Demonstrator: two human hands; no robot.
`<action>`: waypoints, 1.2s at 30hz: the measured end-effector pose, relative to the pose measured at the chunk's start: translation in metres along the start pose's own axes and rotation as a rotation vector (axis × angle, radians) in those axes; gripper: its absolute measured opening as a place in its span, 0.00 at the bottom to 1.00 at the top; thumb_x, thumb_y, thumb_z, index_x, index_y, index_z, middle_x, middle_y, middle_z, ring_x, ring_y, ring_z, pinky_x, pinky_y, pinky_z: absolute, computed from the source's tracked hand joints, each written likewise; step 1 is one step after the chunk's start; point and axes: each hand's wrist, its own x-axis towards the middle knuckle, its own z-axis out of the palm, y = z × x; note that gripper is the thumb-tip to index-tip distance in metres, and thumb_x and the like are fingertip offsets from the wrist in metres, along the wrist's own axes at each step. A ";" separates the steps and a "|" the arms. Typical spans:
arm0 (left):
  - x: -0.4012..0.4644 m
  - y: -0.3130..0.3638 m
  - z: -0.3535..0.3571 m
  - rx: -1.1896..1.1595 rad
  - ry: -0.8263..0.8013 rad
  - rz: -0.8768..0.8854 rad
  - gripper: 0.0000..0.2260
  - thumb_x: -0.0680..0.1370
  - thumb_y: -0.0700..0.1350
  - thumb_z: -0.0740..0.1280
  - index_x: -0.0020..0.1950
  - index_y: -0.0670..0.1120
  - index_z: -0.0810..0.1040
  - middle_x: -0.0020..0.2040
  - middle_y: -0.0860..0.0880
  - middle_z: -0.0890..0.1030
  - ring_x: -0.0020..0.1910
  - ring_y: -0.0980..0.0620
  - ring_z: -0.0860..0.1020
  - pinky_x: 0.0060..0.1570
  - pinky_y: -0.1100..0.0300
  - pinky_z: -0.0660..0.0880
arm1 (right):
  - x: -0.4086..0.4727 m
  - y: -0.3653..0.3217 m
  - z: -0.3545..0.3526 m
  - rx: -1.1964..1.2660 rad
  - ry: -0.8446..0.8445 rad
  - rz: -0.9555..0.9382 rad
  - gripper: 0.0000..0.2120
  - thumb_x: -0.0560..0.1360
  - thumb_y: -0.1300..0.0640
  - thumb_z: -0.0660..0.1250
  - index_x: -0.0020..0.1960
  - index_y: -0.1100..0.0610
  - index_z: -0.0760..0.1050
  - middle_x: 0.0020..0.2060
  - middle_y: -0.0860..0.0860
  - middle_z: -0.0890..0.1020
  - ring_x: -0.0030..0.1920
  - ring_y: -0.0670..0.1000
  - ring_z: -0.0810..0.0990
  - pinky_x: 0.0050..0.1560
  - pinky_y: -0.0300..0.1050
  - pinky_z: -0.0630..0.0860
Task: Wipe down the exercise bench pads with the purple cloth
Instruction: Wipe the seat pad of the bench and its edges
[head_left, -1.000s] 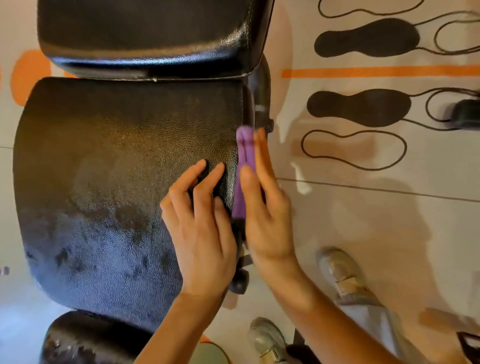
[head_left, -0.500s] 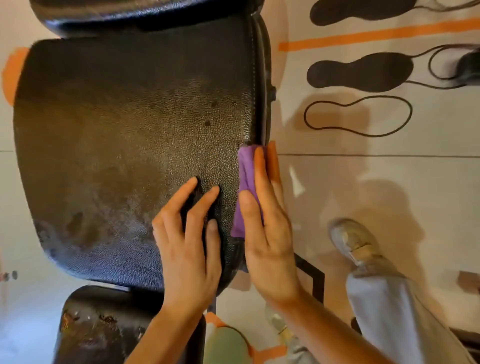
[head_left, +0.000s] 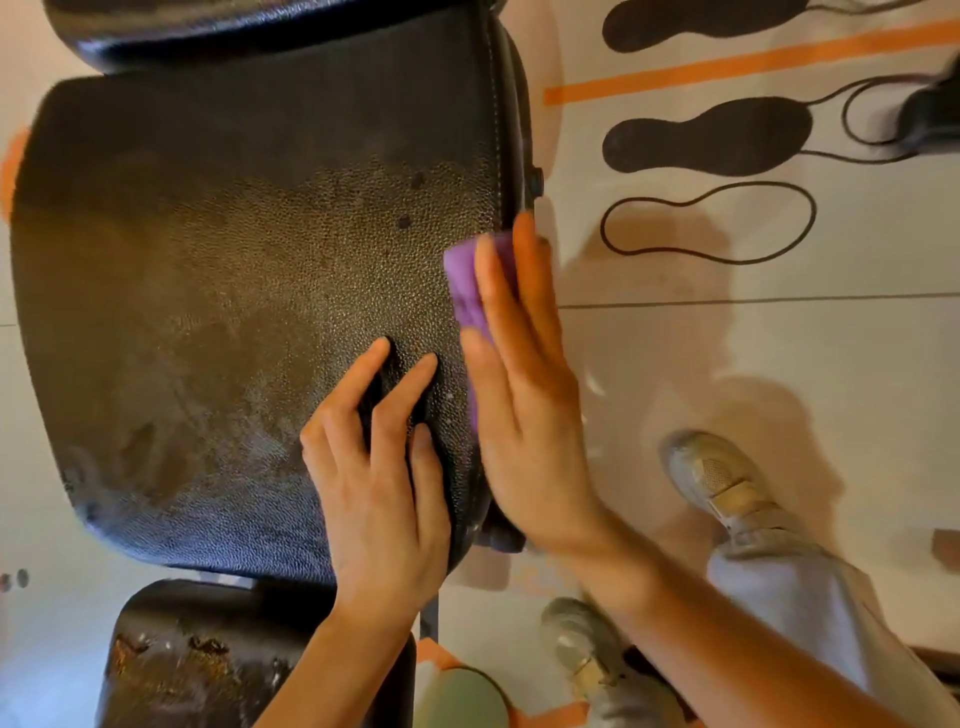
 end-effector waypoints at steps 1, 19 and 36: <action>0.000 0.000 0.000 0.001 0.004 0.004 0.18 0.82 0.42 0.55 0.72 0.50 0.68 0.72 0.45 0.66 0.67 0.51 0.64 0.68 0.56 0.61 | 0.031 0.000 -0.001 0.014 0.026 0.012 0.22 0.83 0.59 0.53 0.75 0.65 0.57 0.77 0.58 0.53 0.79 0.56 0.51 0.76 0.41 0.54; -0.010 -0.020 -0.014 0.006 -0.020 0.087 0.18 0.82 0.42 0.55 0.71 0.49 0.70 0.72 0.46 0.68 0.65 0.48 0.67 0.67 0.58 0.60 | -0.041 0.000 0.023 0.187 0.126 0.138 0.25 0.83 0.56 0.50 0.78 0.58 0.48 0.78 0.54 0.52 0.79 0.50 0.51 0.77 0.49 0.56; -0.029 -0.045 -0.019 0.078 -0.077 0.100 0.18 0.82 0.42 0.56 0.72 0.50 0.68 0.73 0.44 0.66 0.65 0.43 0.66 0.67 0.49 0.64 | -0.150 -0.021 0.066 0.368 0.202 0.347 0.29 0.81 0.57 0.53 0.76 0.48 0.41 0.76 0.36 0.51 0.75 0.34 0.51 0.76 0.37 0.54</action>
